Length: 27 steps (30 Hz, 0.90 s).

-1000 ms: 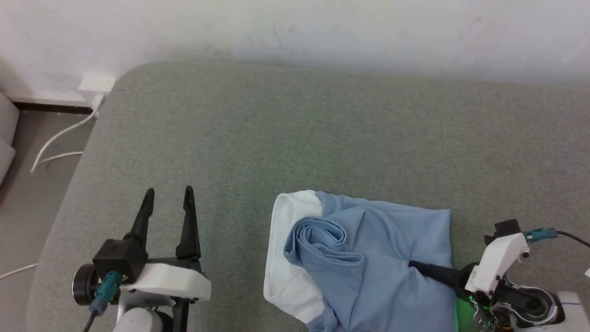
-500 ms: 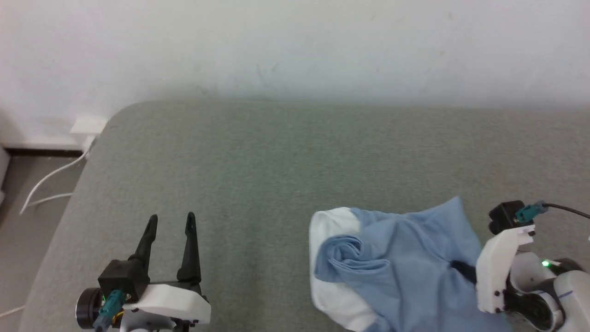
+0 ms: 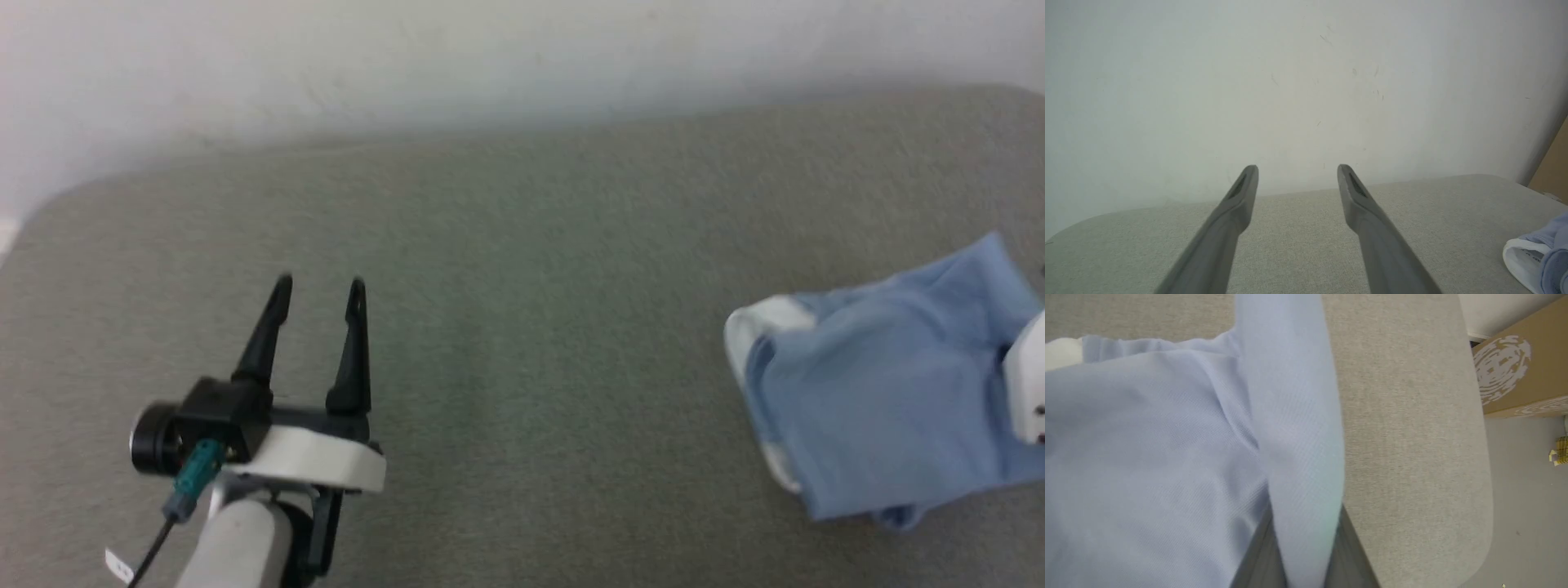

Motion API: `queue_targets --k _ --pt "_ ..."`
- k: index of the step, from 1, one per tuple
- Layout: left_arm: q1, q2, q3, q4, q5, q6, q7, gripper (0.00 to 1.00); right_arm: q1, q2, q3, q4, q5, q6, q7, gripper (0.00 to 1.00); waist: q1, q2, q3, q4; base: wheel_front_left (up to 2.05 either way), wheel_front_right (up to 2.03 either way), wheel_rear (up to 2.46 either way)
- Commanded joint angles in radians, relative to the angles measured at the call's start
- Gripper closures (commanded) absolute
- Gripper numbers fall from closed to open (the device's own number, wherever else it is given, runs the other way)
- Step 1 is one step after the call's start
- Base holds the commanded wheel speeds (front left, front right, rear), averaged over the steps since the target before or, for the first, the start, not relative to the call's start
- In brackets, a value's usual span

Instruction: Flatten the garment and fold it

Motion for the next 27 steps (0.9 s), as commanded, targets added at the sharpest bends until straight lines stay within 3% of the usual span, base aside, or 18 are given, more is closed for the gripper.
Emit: queue_targets --k 1,10,11,12,13,14,21,27 --pt "-0.025 0.009 -0.003 -0.006 0.010 -0.009 0.003 0.00 -0.023 -0.009 -0.008 0.010 -0.011 -0.002 -0.021 1.00 -0.0001 0.0000 0.183 -0.141 0.00 0.00 0.00" --pt "-0.154 0.042 -0.029 -0.037 0.053 -0.027 0.045 0.00 -0.205 0.002 -0.153 0.262 -0.109 -0.002 -0.332 1.00 -0.0001 0.0000 0.332 -0.161 0.00 0.00 0.00" --pt "-0.161 0.043 -0.032 -0.036 0.056 -0.028 0.046 0.00 -0.217 0.007 -0.172 0.294 -0.126 -0.002 -0.357 0.95 -0.0001 0.0000 0.338 -0.157 0.00 0.00 0.00" --pt "-0.167 0.043 -0.034 -0.034 0.056 -0.029 0.046 0.00 -0.227 0.014 -0.190 0.329 -0.142 -0.002 -0.374 0.65 -0.0001 0.0000 0.343 -0.152 0.00 0.00 0.00" --pt "-0.171 0.042 -0.035 -0.031 0.057 -0.029 0.045 0.00 -0.235 0.019 -0.208 0.363 -0.162 -0.002 -0.391 0.25 -0.0001 0.0000 0.344 -0.147 0.00 0.00 0.00" --pt "-0.173 0.042 -0.035 -0.028 0.055 -0.028 0.043 0.00 -0.244 0.025 -0.228 0.391 -0.180 -0.002 -0.412 0.00 -0.0001 0.0000 0.344 -0.144 0.00 0.00 0.00" --pt "-0.158 0.014 -0.030 0.008 0.030 -0.023 0.014 0.00 -0.232 0.028 -0.372 0.503 -0.324 -0.002 -0.633 0.00 -0.0001 0.0000 0.286 -0.103 0.00 0.00 0.00" --pt "-0.096 -0.019 -0.014 0.056 0.000 -0.009 -0.007 0.00 -0.122 0.050 -0.424 0.476 -0.435 -0.002 -0.836 0.00 -0.0001 0.0000 0.168 -0.072 0.00 0.00 0.00"
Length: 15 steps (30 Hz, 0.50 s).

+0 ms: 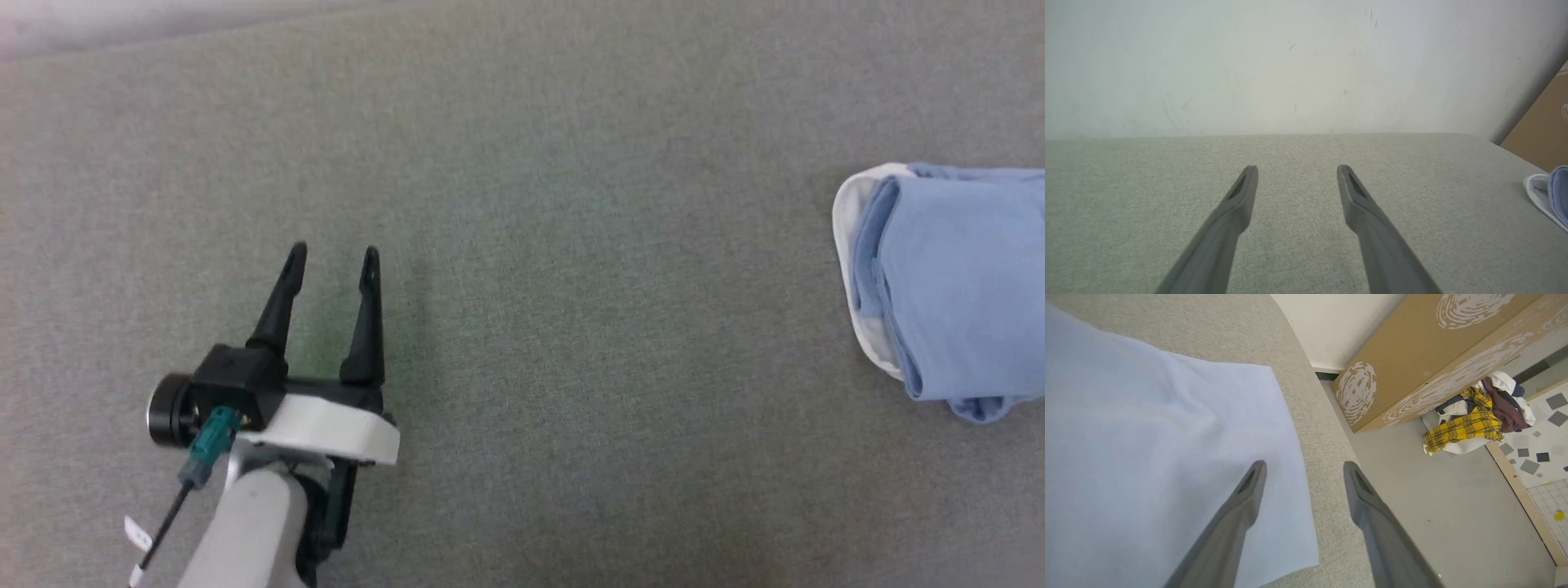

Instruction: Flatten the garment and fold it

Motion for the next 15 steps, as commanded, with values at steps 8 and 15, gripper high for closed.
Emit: queue_targets --k 8,15 --pt "0.111 -0.035 0.036 0.042 -0.027 0.019 -0.013 0.00 0.210 0.162 0.071 -0.179 0.049 -0.002 -0.072 0.00 0.0001 0.0000 -0.230 0.128 0.00 0.00 0.00" --pt "0.150 -0.041 0.087 0.043 -0.022 0.014 -0.014 0.00 0.349 0.340 0.161 -0.474 0.129 -0.002 -0.059 0.00 0.0001 0.0000 -0.281 0.221 0.00 0.00 0.00"
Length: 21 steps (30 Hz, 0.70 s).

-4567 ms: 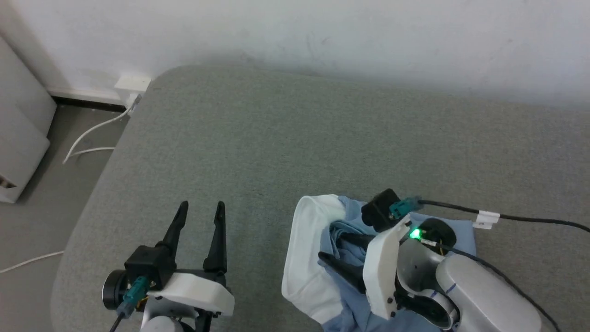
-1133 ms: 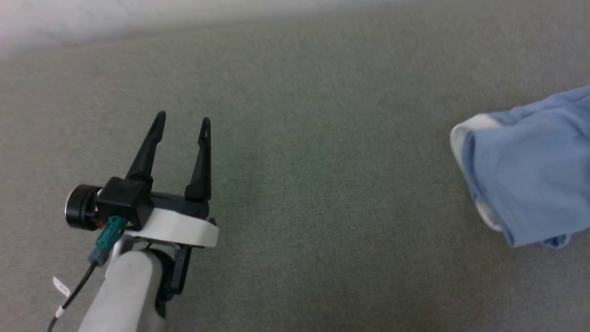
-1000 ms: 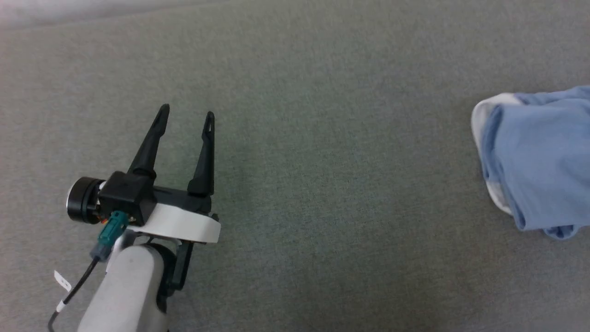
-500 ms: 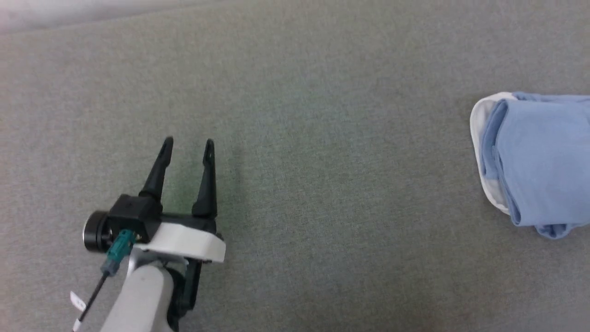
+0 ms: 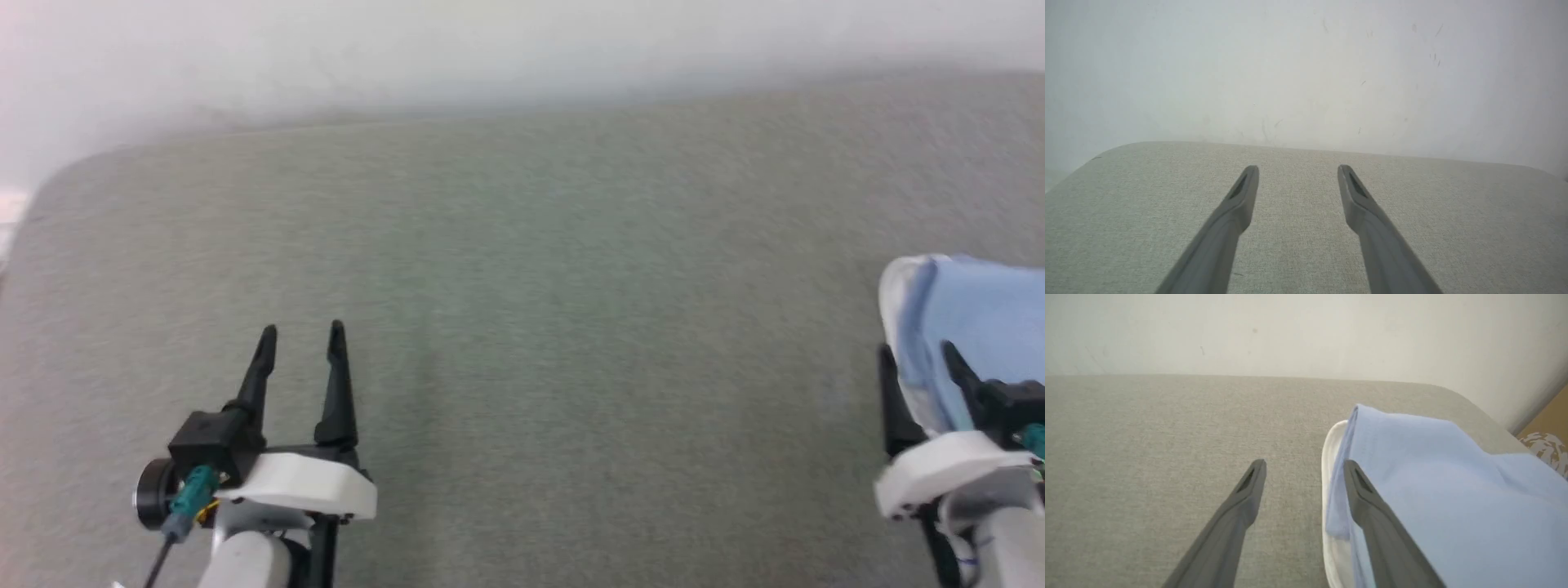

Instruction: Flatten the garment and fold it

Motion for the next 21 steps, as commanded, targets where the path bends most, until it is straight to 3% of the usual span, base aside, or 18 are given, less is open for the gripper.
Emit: queue_targets --k 1,7,13,21 --pt "0.013 0.002 0.012 0.003 0.001 -0.006 -0.004 0.00 0.010 0.012 0.010 -0.038 0.011 -0.002 0.010 0.00 0.0002 0.0000 -0.076 0.097 0.00 0.00 0.00" --pt "0.022 0.034 0.080 0.007 0.026 -0.043 -0.005 0.00 0.066 0.079 0.052 -0.233 0.044 -0.002 0.047 0.00 0.0002 0.0000 -0.104 0.147 0.00 0.00 0.00" --pt "0.047 0.075 0.109 0.036 0.069 -0.099 -0.005 0.00 0.165 0.110 0.056 -0.399 0.042 -0.002 0.083 0.00 0.0002 0.0000 -0.130 0.152 0.00 0.00 0.00" --pt "0.098 0.046 0.110 0.084 0.085 -0.132 -0.005 0.00 0.284 0.124 0.074 -0.517 0.058 -0.002 0.118 0.00 0.0002 0.0000 -0.166 0.136 0.00 0.00 0.00"
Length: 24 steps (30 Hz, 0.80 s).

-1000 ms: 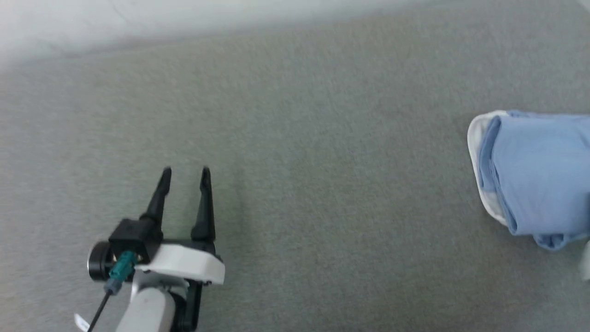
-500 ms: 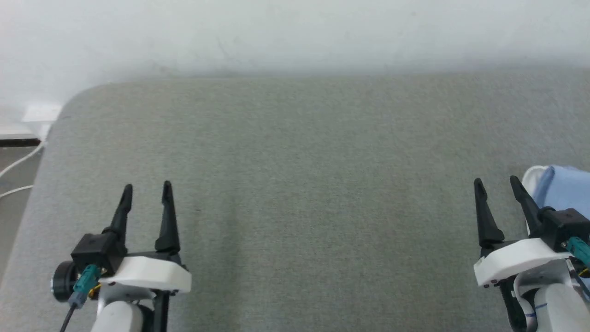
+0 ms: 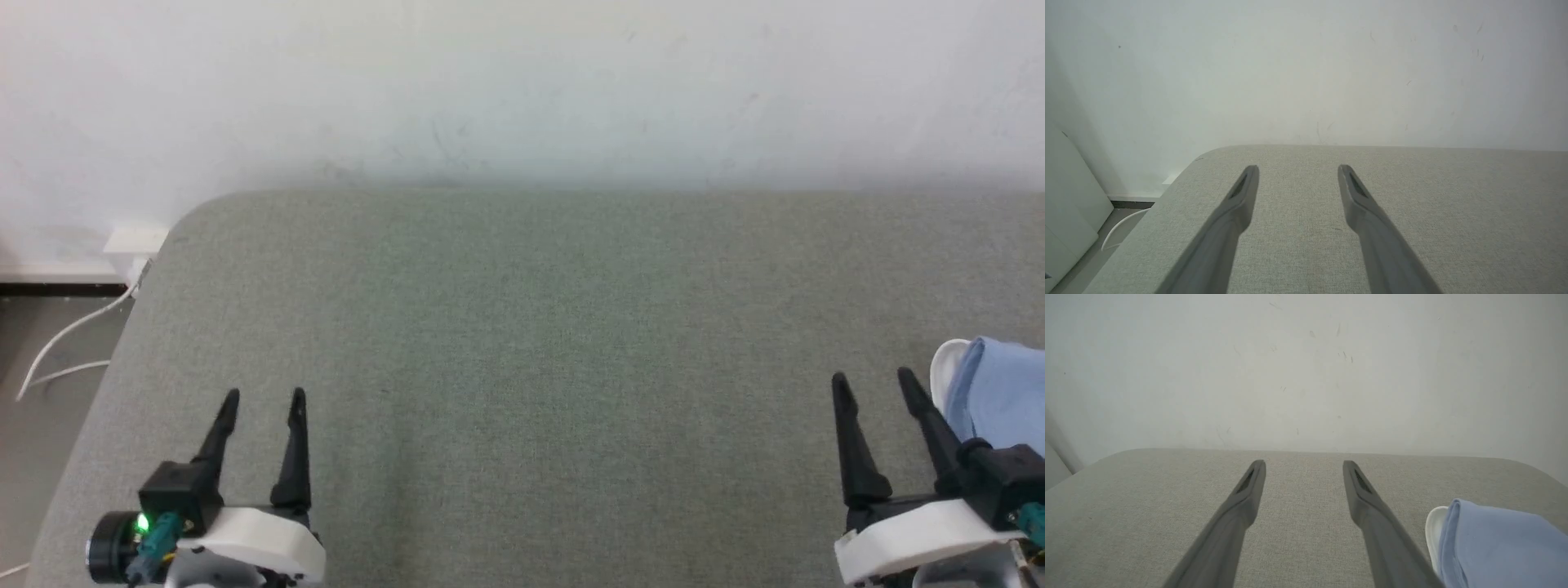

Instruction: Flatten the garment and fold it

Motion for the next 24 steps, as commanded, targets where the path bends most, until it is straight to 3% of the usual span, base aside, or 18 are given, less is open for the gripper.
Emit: queue_targets --k 1,11,12,24 --pt "0.019 -0.011 0.000 0.005 0.011 -0.006 -0.005 0.00 0.019 0.005 0.009 -0.013 0.014 -0.002 0.003 0.00 0.0001 0.0000 -0.015 -0.005 0.00 0.00 0.00" --pt "0.046 -0.041 -0.006 0.025 0.035 -0.017 -0.005 0.00 0.080 0.005 0.018 -0.047 0.057 -0.002 0.017 0.00 0.0001 0.0000 -0.035 -0.005 0.00 0.00 0.00" --pt "0.037 -0.038 -0.005 0.023 0.024 -0.012 0.000 1.00 0.072 0.002 0.017 -0.041 0.051 0.000 0.018 1.00 0.0001 0.0000 -0.035 -0.005 0.00 0.00 0.00" --pt "0.036 -0.047 -0.001 0.010 0.038 -0.011 0.019 1.00 0.061 0.002 0.021 -0.034 0.038 0.000 0.026 1.00 0.0001 0.0000 -0.034 -0.005 0.00 0.00 0.00"
